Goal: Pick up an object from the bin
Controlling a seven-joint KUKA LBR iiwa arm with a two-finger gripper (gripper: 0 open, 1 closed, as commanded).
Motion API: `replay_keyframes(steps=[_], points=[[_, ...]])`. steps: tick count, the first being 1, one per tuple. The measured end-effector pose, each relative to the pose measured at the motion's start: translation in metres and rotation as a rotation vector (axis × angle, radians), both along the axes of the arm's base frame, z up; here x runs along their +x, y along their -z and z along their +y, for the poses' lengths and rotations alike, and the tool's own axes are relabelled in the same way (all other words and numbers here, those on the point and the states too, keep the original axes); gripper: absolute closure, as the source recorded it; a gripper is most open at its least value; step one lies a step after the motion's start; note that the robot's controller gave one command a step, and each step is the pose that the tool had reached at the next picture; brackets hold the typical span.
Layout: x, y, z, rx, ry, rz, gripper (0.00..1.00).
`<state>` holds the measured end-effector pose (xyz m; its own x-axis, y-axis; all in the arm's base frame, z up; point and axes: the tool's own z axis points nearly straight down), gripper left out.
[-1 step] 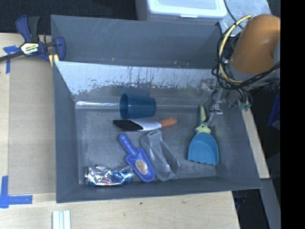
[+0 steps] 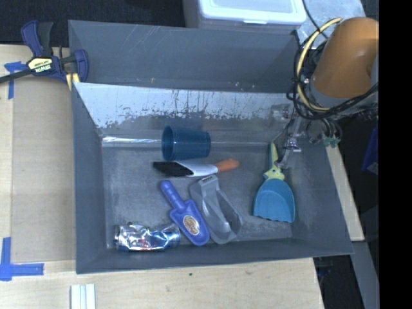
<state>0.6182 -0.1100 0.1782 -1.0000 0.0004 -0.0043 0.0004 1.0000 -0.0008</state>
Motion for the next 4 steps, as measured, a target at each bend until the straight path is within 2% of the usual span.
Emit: replay_keyframes(steps=[1,2,3,4], points=[[-0.003,0.097,-0.034,0.020,-0.771,-0.004,0.00],[-0.015,0.047,-0.042,-0.004,-0.580,-0.004,0.00],[-0.007,0.099,-0.028,0.025,-0.836,-0.004,0.00],[-0.016,0.102,-0.025,0.009,-1.014,-0.013,0.00]])
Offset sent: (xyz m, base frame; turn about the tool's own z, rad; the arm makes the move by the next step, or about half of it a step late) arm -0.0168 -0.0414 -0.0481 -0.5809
